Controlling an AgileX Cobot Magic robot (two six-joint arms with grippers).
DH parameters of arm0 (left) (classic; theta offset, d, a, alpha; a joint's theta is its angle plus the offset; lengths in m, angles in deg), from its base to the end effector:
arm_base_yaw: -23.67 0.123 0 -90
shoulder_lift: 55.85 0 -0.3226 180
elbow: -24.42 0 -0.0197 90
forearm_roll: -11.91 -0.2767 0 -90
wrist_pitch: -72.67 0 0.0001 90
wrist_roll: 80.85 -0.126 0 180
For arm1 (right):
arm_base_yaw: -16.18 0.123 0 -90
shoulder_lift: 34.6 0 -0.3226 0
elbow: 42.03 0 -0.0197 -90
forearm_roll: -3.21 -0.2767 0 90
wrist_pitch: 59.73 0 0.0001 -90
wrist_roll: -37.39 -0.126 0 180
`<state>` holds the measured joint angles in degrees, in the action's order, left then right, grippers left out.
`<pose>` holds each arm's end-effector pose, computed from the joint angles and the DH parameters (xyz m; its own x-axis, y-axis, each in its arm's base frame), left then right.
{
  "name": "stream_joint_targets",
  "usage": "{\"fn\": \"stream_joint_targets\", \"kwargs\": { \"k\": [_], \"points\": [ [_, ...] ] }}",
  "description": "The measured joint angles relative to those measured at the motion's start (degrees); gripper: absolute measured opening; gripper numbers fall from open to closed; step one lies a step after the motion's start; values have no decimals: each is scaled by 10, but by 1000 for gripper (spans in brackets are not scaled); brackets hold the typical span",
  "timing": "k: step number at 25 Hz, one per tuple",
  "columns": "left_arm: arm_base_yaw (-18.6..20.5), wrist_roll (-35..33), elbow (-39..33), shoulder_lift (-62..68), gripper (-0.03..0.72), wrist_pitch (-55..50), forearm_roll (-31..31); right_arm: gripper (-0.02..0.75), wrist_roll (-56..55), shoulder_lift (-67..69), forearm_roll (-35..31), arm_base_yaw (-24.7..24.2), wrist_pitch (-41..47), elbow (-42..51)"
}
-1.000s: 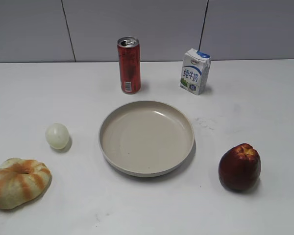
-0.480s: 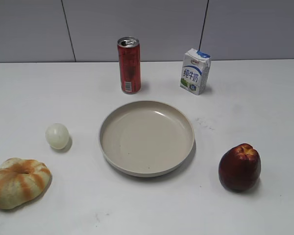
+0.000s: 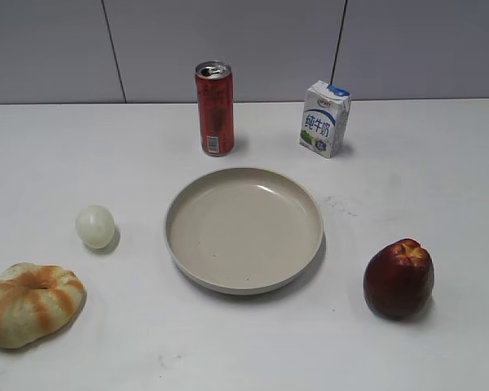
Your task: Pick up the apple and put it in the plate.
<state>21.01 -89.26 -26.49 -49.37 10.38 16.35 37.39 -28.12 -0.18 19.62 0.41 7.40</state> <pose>0.0108 -0.0091 0.2629 -0.4788 0.1326 -0.8678 0.1597 0.9852 0.0624 0.0102 0.0071 0.2755 -0.4406 0.0030 -0.8977 -0.0930 0.9945 0.0490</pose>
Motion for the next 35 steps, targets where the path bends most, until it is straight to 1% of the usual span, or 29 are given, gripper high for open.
{"fn": "stream_joint_targets", "kwargs": {
  "k": [14, 17, 20, 25, 32, 35],
  "points": [
    [0, 0, 0, 0, 572, 0, 0, 588, 0, 0, -27, 0, -1, 0],
    [0, 0, 0, 0, 572, 0, 0, 588, 0, 28, -28, 0, -2, -1],
    [0, 0, 0, 0, 572, 0, 0, 588, 0, 102, -28, 0, -21, -11],
    [0, 0, 0, 0, 572, 0, 0, 588, 0, 265, -36, 2, -46, -40],
    [0, 0, 0, 0, 572, 0, 0, 588, 0, 498, -88, 4, -60, -108],
    [0, 0, 0, 0, 572, 0, 0, 588, 22, 595, -126, 7, -62, -145]
  ]
}}
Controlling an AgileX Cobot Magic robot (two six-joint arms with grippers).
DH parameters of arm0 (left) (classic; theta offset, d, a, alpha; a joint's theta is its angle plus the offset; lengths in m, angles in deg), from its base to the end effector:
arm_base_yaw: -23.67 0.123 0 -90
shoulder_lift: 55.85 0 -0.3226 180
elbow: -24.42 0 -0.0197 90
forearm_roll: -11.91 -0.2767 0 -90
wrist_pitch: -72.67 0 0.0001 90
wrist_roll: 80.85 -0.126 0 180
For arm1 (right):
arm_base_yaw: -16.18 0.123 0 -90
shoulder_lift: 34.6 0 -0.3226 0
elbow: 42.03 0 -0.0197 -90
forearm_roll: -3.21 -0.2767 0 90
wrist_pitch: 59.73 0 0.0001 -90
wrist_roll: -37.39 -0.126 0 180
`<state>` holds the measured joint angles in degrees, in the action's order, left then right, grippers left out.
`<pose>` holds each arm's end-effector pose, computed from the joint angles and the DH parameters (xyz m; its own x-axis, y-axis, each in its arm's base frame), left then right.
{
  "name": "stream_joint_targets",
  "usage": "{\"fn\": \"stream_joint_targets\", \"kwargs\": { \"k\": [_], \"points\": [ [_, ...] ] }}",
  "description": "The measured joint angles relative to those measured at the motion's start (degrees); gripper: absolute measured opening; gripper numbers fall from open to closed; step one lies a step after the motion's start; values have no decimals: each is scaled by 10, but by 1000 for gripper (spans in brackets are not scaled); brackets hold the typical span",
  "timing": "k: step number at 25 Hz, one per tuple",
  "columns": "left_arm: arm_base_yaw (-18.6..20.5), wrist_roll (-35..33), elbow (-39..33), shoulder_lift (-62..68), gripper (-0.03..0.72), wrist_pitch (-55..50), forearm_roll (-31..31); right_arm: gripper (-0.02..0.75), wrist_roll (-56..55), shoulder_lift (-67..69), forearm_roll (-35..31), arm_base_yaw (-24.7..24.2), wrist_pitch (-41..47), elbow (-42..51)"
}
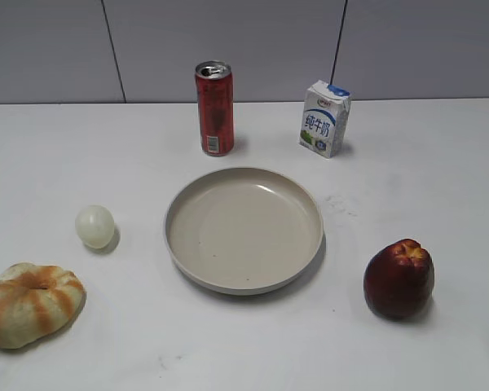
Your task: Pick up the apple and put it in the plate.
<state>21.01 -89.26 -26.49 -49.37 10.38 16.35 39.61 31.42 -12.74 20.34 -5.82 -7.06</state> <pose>0.0108 -0.0091 0.2629 -0.4788 0.1326 -0.8678 0.1597 0.9852 0.0624 0.1958 0.0423 0.2741 -0.9093 0.0587 -0.4121 -0.0528 0.9658 0.2540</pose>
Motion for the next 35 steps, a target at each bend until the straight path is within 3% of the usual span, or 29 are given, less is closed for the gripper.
{"fn": "stream_joint_targets", "kwargs": {
  "k": [3, 7, 10, 13, 20, 28, 35],
  "points": [
    [0, 0, 0, 0, 572, 0, 0, 588, 14, 90, -15, 30, 1, -40],
    [0, 0, 0, 0, 572, 0, 0, 588, 12, 192, -4, 123, 2, -97],
    [0, 0, 0, 0, 572, 0, 0, 588, -37, 255, 54, 198, 1, -132],
    [0, 0, 0, 0, 572, 0, 0, 588, -100, 304, 106, 232, -1, -154],
    [0, 0, 0, 0, 572, 0, 0, 588, -137, 358, 145, 220, -22, -157],
    [0, 0, 0, 0, 572, 0, 0, 588, -141, 406, 124, 178, -46, -158],
    [0, 0, 0, 0, 572, 0, 0, 575, -138, 447, 93, 174, -49, -161]
  ]
}}
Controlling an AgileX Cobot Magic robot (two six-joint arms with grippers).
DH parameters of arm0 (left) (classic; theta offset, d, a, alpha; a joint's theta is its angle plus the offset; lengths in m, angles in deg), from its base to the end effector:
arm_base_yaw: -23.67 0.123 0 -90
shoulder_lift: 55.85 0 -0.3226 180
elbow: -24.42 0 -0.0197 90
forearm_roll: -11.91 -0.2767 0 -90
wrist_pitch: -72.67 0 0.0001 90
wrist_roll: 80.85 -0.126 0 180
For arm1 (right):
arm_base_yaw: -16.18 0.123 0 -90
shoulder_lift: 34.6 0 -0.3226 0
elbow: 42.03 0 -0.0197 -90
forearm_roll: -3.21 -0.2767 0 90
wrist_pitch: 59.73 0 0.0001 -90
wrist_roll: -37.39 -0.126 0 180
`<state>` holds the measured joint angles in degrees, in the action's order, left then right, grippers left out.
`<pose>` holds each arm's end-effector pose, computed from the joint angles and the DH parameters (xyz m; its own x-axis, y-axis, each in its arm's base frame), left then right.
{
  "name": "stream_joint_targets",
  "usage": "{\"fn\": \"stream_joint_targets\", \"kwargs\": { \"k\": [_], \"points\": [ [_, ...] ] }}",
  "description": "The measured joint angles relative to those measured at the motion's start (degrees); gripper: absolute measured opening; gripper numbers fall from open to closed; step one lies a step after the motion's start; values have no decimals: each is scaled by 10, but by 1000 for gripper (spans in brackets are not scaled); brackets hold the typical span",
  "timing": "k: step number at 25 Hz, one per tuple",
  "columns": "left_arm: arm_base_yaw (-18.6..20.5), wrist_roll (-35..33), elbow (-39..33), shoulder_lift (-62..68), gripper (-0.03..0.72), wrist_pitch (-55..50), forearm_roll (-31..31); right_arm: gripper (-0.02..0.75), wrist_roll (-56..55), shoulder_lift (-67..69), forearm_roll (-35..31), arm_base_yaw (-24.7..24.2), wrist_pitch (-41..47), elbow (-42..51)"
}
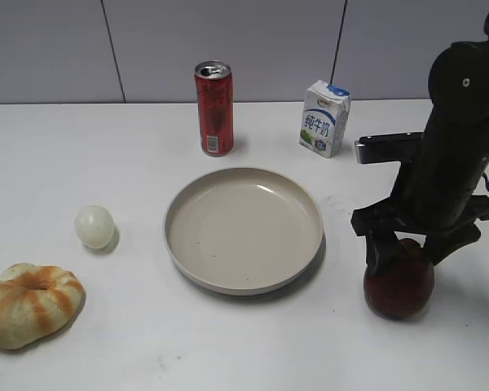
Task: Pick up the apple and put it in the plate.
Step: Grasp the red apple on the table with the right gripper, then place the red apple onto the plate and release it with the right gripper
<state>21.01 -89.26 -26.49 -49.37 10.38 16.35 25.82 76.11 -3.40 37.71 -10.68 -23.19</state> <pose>0.0108 -0.0091 0.2629 -0.4788 0.1326 -0.8678 0.1597 0.9852 0.0624 0.3154 0.1362 0.1383 -0.9951 -0.0989 -0.0028 -0.0988 0.9909 0.0912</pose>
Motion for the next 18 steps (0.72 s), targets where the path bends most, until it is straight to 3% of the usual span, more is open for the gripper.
{"fn": "stream_joint_targets", "kwargs": {
  "k": [12, 18],
  "points": [
    [0, 0, 0, 0, 572, 0, 0, 558, 11, 4, -2, 4, 33, -39],
    [0, 0, 0, 0, 572, 0, 0, 557, 22, 5, -3, 71, 100, -167]
  ]
}}
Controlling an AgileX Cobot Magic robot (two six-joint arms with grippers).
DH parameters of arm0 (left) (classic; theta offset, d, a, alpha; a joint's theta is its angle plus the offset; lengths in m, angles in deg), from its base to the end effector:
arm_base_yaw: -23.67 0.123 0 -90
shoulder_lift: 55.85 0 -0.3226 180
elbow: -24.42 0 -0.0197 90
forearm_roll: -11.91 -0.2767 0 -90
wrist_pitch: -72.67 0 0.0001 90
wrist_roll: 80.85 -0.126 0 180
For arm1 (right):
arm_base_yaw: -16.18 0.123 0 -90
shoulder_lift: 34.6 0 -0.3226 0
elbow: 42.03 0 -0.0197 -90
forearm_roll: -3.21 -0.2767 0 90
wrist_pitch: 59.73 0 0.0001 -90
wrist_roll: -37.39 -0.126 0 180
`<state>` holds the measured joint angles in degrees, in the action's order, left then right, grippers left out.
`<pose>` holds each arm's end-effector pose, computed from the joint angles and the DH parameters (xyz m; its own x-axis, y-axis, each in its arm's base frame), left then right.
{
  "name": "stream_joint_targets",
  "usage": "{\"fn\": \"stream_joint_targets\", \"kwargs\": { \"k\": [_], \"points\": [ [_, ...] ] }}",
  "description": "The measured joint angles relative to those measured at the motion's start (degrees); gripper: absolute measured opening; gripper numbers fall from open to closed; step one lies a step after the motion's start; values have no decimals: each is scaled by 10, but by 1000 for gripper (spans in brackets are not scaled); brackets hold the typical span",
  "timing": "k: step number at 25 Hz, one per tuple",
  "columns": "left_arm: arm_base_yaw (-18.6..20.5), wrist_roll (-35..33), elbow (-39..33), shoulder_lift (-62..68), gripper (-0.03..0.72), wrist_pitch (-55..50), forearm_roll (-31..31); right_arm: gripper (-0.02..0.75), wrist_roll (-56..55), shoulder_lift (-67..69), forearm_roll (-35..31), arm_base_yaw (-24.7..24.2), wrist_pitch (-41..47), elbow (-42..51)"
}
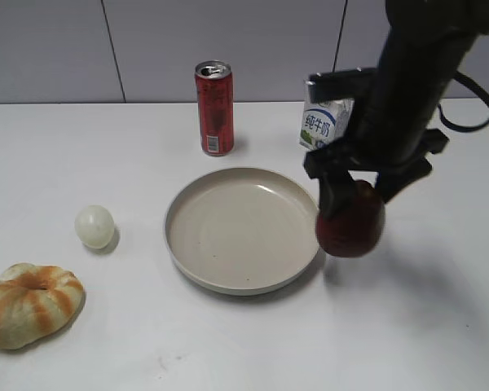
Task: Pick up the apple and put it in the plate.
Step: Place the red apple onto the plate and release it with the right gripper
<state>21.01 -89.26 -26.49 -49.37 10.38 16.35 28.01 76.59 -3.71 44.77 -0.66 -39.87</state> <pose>0.0108 -0.0091 0.2629 -0.4788 0.1326 -0.8678 0.1597 0.9852 0.0624 0.3409 0.2006 0.2080 -0.9573 -0.2679 -0.1087 -0.2809 0.9509 0.1301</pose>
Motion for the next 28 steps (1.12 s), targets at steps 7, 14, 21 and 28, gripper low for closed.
{"fn": "stream_joint_targets", "kwargs": {
  "k": [7, 14, 21, 28],
  "points": [
    [0, 0, 0, 0, 572, 0, 0, 555, 3, 40, -1, 89, -10, -115],
    [0, 0, 0, 0, 572, 0, 0, 553, 3, 127, -6, 114, -35, -140],
    [0, 0, 0, 0, 572, 0, 0, 553, 23, 167, -4, 114, -69, -140],
    [0, 0, 0, 0, 572, 0, 0, 644, 30, 168, -4, 114, -54, -155]
  ]
}}
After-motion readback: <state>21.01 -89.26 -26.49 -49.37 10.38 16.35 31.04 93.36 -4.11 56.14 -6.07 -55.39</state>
